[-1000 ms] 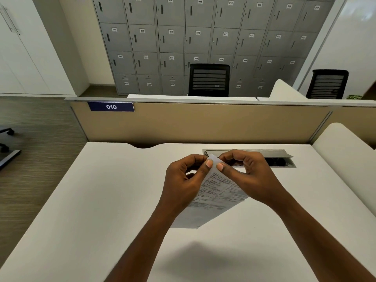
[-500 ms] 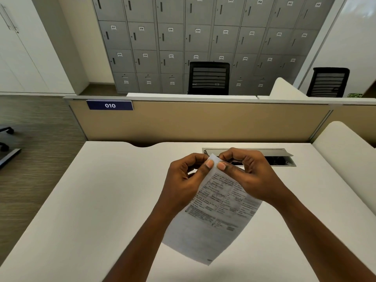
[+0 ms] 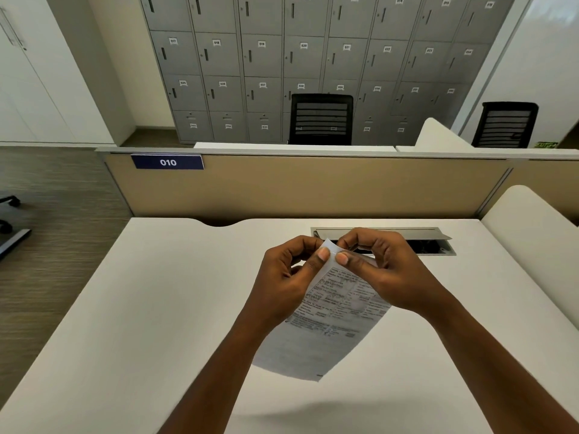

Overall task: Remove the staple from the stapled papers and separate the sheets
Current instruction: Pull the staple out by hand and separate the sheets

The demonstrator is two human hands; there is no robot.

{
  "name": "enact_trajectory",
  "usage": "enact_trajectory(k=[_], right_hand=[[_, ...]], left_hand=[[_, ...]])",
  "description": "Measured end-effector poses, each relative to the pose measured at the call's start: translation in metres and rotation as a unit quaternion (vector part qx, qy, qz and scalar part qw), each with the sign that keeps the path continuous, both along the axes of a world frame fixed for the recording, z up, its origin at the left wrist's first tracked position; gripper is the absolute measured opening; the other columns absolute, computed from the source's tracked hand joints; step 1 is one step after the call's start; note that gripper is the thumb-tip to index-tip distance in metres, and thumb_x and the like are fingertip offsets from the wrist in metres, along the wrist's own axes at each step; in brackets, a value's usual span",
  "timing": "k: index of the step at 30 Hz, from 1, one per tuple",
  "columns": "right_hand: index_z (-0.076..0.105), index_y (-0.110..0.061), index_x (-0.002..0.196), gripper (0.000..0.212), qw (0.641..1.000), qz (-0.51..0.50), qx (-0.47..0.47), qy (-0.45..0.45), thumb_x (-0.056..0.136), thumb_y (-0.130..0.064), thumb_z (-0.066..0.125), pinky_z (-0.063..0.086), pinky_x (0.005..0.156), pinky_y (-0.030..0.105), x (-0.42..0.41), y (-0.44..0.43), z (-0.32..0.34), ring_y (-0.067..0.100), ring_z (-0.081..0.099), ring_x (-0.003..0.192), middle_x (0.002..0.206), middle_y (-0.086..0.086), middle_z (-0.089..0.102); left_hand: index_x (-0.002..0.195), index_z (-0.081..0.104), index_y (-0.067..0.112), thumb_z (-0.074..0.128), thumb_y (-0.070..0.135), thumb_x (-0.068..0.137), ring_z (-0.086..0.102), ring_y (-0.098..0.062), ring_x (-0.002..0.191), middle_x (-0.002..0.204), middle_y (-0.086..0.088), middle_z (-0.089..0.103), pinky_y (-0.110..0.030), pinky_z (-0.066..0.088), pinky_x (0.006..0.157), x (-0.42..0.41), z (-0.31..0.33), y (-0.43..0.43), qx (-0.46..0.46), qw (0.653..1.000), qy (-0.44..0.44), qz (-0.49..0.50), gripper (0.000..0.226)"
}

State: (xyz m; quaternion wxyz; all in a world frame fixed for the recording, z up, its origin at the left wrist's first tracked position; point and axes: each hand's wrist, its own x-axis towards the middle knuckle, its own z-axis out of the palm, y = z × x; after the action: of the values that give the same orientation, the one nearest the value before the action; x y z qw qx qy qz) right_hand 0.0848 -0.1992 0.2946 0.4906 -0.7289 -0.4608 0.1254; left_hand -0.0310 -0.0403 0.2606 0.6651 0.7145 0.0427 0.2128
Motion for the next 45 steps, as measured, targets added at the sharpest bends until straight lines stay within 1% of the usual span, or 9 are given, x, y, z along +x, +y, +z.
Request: enact_trajectory(k=[3, 8, 12, 16, 20, 26, 34, 40, 45], right_hand=[[0.072, -0.017, 0.089, 0.016, 1.000, -0.006, -0.003, 0.000, 0.092, -0.031, 0.065, 0.054, 0.078, 0.032, 0.000, 0.000, 0.000, 0.022, 0.067, 0.090, 0.088, -0.001, 0.072], [0.072, -0.018, 0.089, 0.007, 1.000, -0.016, 0.007, 0.001, 0.093, -0.022, 0.070, 0.052, 0.085, 0.030, 0.001, 0.000, -0.002, 0.021, 0.068, 0.089, 0.086, -0.002, 0.073], [0.070, -0.016, 0.089, 0.013, 1.000, 0.001, 0.007, -0.002, 0.093, -0.028, 0.065, 0.055, 0.078, 0.030, -0.003, -0.001, 0.002, 0.023, 0.067, 0.089, 0.086, -0.002, 0.071], [0.068, -0.014, 0.091, 0.012, 1.000, 0.015, 0.002, -0.002, 0.096, -0.024, 0.063, 0.056, 0.073, 0.034, -0.004, -0.002, 0.004, 0.023, 0.066, 0.089, 0.087, -0.001, 0.069], [0.067, -0.014, 0.094, 0.005, 1.000, 0.005, -0.001, 0.004, 0.097, -0.016, 0.063, 0.056, 0.070, 0.029, -0.005, -0.004, 0.001, 0.019, 0.067, 0.088, 0.088, -0.003, 0.068], [0.068, -0.017, 0.094, 0.009, 1.000, 0.000, 0.009, -0.001, 0.095, -0.024, 0.063, 0.057, 0.073, 0.036, -0.006, -0.004, 0.001, 0.024, 0.067, 0.088, 0.088, -0.001, 0.069], [0.069, -0.011, 0.093, 0.011, 0.999, 0.033, 0.015, 0.030, 0.096, -0.019, 0.062, 0.055, 0.069, 0.028, -0.007, -0.005, 0.008, 0.024, 0.067, 0.087, 0.088, 0.001, 0.069], [0.068, 0.000, 0.096, 0.015, 0.990, 0.068, 0.041, 0.120, 0.095, -0.013, 0.062, 0.054, 0.071, 0.028, -0.008, -0.009, 0.013, 0.025, 0.068, 0.088, 0.093, 0.017, 0.066], [0.072, -0.006, 0.092, 0.014, 0.991, 0.040, 0.050, 0.121, 0.094, -0.017, 0.064, 0.054, 0.070, 0.027, -0.008, -0.008, 0.013, 0.023, 0.069, 0.086, 0.090, 0.007, 0.070]], left_hand=[[0.107, 0.070, 0.010, 0.059, 0.021, 0.101, 0.074, -0.027, 0.093, 0.098, -0.009, 0.074, -0.048, 0.065, 0.073, 0.000, -0.001, 0.000, 0.009, 1.000, 0.000, -0.007, 0.017], [0.107, 0.069, 0.012, 0.057, 0.021, 0.103, 0.074, -0.028, 0.093, 0.097, -0.006, 0.073, -0.048, 0.065, 0.073, -0.001, 0.001, 0.000, 0.020, 1.000, 0.001, -0.016, 0.015], [0.108, 0.068, 0.009, 0.057, 0.021, 0.102, 0.074, -0.025, 0.094, 0.097, -0.006, 0.073, -0.041, 0.064, 0.073, -0.001, 0.002, 0.000, 0.016, 1.000, 0.004, -0.019, 0.017], [0.109, 0.070, 0.010, 0.060, 0.021, 0.100, 0.074, -0.026, 0.096, 0.099, -0.008, 0.074, -0.038, 0.064, 0.075, -0.002, 0.002, 0.000, 0.008, 1.000, 0.007, -0.021, 0.018], [0.108, 0.072, 0.012, 0.061, 0.023, 0.100, 0.074, -0.026, 0.096, 0.098, -0.007, 0.075, -0.043, 0.065, 0.075, -0.002, 0.003, 0.001, 0.018, 1.000, 0.012, -0.017, 0.017], [0.104, 0.072, 0.011, 0.062, 0.021, 0.099, 0.074, -0.029, 0.094, 0.096, -0.009, 0.075, -0.049, 0.064, 0.073, -0.004, 0.005, 0.000, 0.014, 1.000, -0.002, -0.007, 0.015], [0.105, 0.073, 0.012, 0.065, 0.029, 0.093, 0.074, -0.031, 0.094, 0.096, -0.010, 0.075, -0.053, 0.063, 0.075, -0.005, 0.007, -0.002, -0.017, 1.000, -0.006, -0.019, 0.022], [0.103, 0.075, 0.016, 0.067, 0.024, 0.092, 0.074, -0.033, 0.093, 0.100, -0.015, 0.075, -0.040, 0.064, 0.075, -0.005, 0.010, -0.002, -0.065, 0.996, -0.019, -0.050, 0.016], [0.103, 0.075, 0.015, 0.066, 0.022, 0.092, 0.075, -0.030, 0.094, 0.101, -0.013, 0.076, -0.036, 0.063, 0.074, -0.005, 0.011, -0.001, -0.077, 0.995, -0.018, -0.057, 0.016]])
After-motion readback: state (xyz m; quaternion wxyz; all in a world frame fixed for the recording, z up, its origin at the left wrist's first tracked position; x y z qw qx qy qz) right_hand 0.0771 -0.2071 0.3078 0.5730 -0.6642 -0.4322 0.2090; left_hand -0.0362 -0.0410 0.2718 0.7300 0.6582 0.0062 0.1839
